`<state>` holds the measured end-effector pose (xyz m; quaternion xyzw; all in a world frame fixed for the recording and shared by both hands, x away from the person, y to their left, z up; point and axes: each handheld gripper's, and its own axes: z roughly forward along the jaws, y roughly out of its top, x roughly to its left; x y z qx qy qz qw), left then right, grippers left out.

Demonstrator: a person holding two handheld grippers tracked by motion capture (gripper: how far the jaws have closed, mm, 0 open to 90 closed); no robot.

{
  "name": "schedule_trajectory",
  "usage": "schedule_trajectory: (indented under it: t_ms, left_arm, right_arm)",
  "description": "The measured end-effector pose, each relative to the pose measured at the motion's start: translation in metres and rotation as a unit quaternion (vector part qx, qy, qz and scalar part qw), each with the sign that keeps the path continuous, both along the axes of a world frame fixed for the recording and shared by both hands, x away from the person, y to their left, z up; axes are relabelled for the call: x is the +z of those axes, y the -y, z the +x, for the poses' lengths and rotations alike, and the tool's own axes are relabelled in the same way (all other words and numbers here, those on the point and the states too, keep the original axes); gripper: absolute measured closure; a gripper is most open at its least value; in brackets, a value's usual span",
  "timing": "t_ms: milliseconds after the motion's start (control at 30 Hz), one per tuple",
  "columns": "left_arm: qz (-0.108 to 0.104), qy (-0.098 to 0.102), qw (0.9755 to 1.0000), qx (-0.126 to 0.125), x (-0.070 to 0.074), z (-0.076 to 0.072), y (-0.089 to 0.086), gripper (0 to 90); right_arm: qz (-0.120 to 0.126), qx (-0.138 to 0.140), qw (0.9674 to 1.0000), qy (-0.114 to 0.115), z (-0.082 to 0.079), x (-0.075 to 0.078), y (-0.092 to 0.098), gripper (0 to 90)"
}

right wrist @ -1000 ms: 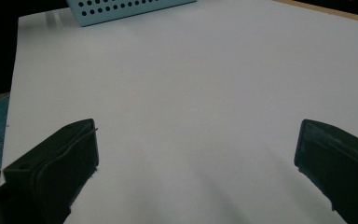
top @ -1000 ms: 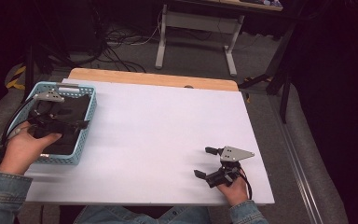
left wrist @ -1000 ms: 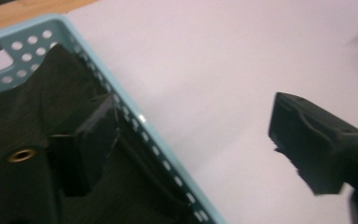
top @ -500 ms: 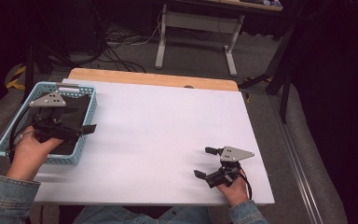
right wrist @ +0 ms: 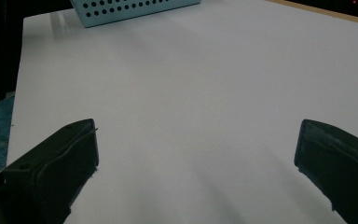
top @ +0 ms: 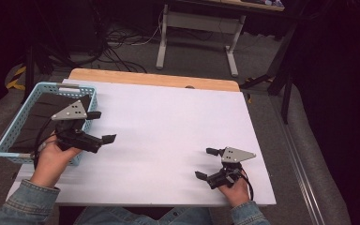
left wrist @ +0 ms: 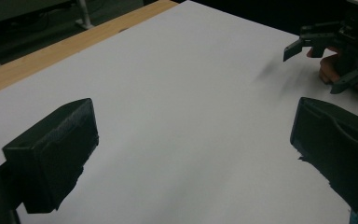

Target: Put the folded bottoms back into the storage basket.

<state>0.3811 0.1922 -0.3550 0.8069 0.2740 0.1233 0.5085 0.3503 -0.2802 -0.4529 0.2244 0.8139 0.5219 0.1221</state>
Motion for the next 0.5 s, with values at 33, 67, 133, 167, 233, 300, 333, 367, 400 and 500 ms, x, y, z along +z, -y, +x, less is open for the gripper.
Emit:
schedule_trajectory:
  t_ms: [33,67,133,167,233,300,333,367,400,500]
  left_arm:
    - [0.0,0.0,1.0,-0.002,-0.002,0.0,0.002,1.4]
    - [0.003,-0.002,1.0,-0.004,-0.004,0.0,0.005,1.2]
    - [0.011,0.004,0.9999,-0.001,-0.009,0.0,0.011,0.8]
    - [0.015,0.005,0.9999,-0.003,-0.012,0.0,0.013,0.7]
    - [0.013,0.005,0.9999,-0.007,-0.017,0.0,0.017,0.3]
    - [0.005,0.001,1.0,-0.008,-0.023,0.0,0.021,0.1]
    - [0.002,0.002,1.0,-0.008,-0.025,0.0,0.022,0.0]
    - [-0.002,0.002,1.0,-0.008,-0.028,0.0,0.023,0.0]
    - [-0.003,0.001,1.0,-0.006,-0.03,0.0,0.024,0.0]
    - [-0.007,-0.004,1.0,-0.003,-0.038,0.001,0.027,0.0]
  right_arm:
    - [0.0,0.0,1.0,0.0,0.0,0.0,0.0,0.4]
    - [0.0,0.001,1.0,0.0,0.0,0.0,0.0,0.4]
    - [0.0,0.001,1.0,0.001,0.0,0.0,0.0,0.4]
    - [0.0,0.002,1.0,0.001,0.0,0.0,0.0,0.4]
    - [0.001,0.002,1.0,0.001,0.0,0.0,0.0,0.4]
    - [0.001,0.002,1.0,0.001,0.0,0.0,0.0,0.4]
    - [0.001,0.002,1.0,0.001,0.0,0.0,0.0,0.4]
    - [0.001,0.002,1.0,0.001,0.0,0.0,0.0,0.4]
    - [0.001,0.002,1.0,0.001,0.0,0.0,0.0,0.4]
    - [0.002,0.003,1.0,0.001,0.0,0.0,0.0,0.4]
